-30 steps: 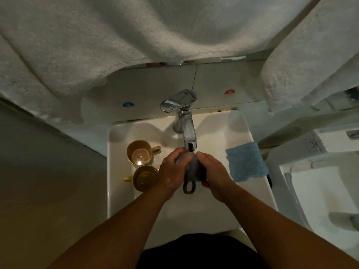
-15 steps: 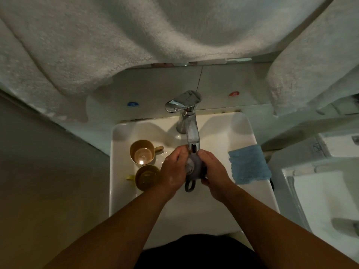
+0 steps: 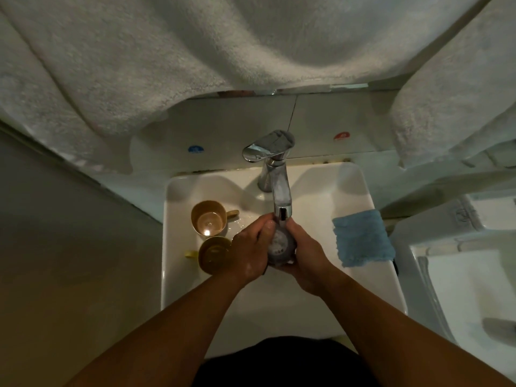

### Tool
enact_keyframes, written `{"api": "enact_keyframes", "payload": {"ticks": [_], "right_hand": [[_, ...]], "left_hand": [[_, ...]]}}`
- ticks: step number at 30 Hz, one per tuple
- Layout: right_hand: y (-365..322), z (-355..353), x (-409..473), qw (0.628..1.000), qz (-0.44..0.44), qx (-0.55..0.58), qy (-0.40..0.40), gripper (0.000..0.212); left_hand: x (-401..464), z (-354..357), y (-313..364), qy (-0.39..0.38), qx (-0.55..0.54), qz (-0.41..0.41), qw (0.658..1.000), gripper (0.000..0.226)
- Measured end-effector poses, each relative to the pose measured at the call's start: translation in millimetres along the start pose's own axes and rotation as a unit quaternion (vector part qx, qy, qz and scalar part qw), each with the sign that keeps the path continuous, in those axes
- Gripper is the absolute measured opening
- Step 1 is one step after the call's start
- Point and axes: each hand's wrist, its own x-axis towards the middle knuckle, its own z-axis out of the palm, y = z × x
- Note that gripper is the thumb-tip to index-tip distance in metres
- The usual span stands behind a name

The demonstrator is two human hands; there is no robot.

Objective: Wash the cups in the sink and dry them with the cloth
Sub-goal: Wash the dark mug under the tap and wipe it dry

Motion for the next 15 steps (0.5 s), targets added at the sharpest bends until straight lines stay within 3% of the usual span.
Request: {"api": "enact_keyframes", "payload": {"ticks": [3, 6, 8, 12, 15], "right_hand": [[-4, -1, -2, 0.999, 0.0, 0.026, 0.023, 0.038], [-8, -6, 2, 0.998, 0.023, 0.046, 0.024, 0.045], [-8, -5, 3, 0.998, 0.029, 0.057, 0.015, 0.047], [-6, 0, 0, 0.996, 0.026, 0.088, 0.012, 0.04], [-7, -2, 2, 0.995, 0.026, 0.097, -0.002, 0.044]], "left_hand": [[0, -5, -5, -0.059, 0.016, 0.017, 0.998, 0.037], [-1, -11, -16, -0.107, 0.0, 0.005, 0.994, 0.064], [0, -10, -18, -0.08, 0.018, 0.005, 0.997, 0.061], [-1, -1, -5, -0.007, 0.138, 0.061, 0.989, 0.032], [-6, -1, -2, -0.016, 0.041, 0.035, 0.998, 0.047]]}}
